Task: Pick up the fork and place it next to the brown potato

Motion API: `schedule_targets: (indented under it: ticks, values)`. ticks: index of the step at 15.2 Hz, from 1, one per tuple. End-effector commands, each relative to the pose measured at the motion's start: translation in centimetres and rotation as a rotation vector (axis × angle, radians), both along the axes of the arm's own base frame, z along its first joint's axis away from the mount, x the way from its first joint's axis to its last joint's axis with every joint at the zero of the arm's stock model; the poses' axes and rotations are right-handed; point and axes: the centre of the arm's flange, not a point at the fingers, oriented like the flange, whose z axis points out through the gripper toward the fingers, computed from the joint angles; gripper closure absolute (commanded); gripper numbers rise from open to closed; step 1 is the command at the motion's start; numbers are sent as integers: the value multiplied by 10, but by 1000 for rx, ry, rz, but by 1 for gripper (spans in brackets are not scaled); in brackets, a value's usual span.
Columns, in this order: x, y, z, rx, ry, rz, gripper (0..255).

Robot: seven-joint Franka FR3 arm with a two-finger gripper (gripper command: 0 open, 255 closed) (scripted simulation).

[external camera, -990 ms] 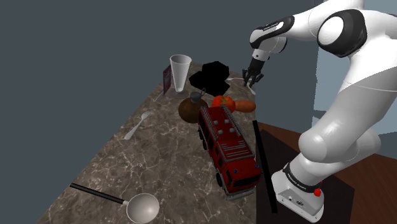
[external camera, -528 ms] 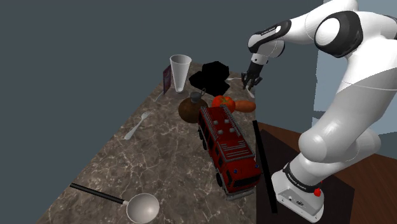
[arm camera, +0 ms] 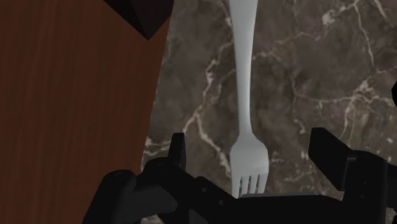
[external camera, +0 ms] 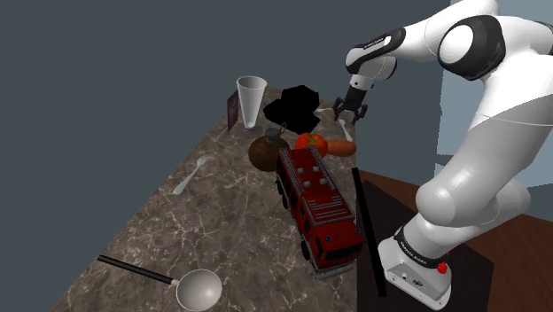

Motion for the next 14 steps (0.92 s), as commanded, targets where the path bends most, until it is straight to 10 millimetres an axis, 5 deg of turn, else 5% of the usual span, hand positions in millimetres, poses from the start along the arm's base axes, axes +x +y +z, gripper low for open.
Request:
schedule_targets:
  ticks: [1,6,14]
  values:
    - [0,0,0,0,0,0,0]
    - [3,-12,48,0,0,0,0]
    - [3,-12,48,0,0,0,0]
